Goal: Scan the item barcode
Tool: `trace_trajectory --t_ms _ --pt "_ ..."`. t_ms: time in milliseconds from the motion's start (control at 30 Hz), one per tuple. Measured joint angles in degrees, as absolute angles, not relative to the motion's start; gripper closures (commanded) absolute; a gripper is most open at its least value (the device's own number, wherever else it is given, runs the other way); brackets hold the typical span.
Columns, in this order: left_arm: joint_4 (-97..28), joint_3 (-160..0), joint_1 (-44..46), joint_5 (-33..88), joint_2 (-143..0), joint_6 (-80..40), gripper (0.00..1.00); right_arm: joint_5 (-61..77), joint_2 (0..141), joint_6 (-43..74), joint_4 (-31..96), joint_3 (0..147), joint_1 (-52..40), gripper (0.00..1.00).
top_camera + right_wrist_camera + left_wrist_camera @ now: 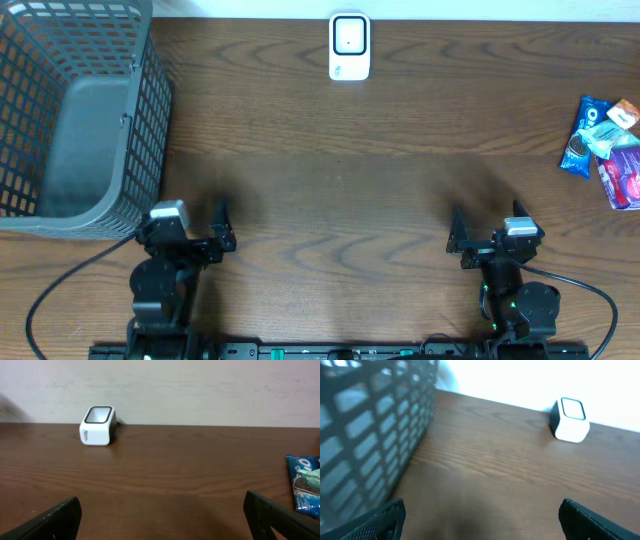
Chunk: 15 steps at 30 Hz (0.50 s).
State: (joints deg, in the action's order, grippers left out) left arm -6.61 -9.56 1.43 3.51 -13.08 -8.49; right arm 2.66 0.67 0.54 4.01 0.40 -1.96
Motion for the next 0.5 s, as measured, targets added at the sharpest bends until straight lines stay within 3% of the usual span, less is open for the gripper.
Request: trace_trajectory --t_ms 500 --pt "3.46 -0.82 -0.32 3.53 -0.67 -8.51 0.02 2.63 0.67 0.54 4.03 0.40 -1.96 0.01"
